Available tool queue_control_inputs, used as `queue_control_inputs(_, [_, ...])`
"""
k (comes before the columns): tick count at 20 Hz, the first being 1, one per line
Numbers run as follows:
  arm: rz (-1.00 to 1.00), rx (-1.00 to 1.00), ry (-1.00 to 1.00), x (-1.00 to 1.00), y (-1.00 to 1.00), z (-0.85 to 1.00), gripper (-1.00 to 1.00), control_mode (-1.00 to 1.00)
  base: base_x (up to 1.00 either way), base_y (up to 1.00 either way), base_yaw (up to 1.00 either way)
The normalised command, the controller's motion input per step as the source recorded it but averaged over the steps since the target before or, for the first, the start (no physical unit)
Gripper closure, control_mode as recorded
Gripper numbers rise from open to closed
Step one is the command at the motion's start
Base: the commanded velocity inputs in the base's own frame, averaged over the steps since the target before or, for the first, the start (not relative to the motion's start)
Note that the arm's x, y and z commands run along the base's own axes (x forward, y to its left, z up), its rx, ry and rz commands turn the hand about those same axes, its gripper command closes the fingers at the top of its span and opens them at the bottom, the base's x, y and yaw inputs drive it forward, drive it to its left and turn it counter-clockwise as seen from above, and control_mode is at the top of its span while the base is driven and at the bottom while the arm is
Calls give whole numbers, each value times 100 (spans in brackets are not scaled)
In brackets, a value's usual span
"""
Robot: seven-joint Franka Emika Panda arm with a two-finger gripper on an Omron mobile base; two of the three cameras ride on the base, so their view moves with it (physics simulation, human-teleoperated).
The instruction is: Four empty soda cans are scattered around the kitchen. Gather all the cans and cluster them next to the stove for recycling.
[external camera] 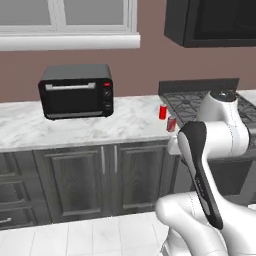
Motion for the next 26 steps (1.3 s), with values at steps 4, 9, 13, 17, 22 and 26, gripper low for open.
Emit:
queue_control_inputs(4, [0, 0, 0, 0, 0, 0, -100, 100, -50, 36, 40])
queue_control_inputs(9, [0, 0, 0, 0, 0, 0, -100, 100, -28, 9, 49])
queue_control_inputs(13, [0, 0, 0, 0, 0, 0, -100, 100, -11, 0, 50])
queue_control_inputs(17, [0, 0, 0, 0, 0, 0, -100, 100, -2, 0, 50])
queue_control_inputs(22, [0, 0, 0, 0, 0, 0, -100, 100, 0, 0, 50])
queue_control_inputs(26, [0, 0, 0, 0, 0, 0, -100, 100, 0, 0, 50])
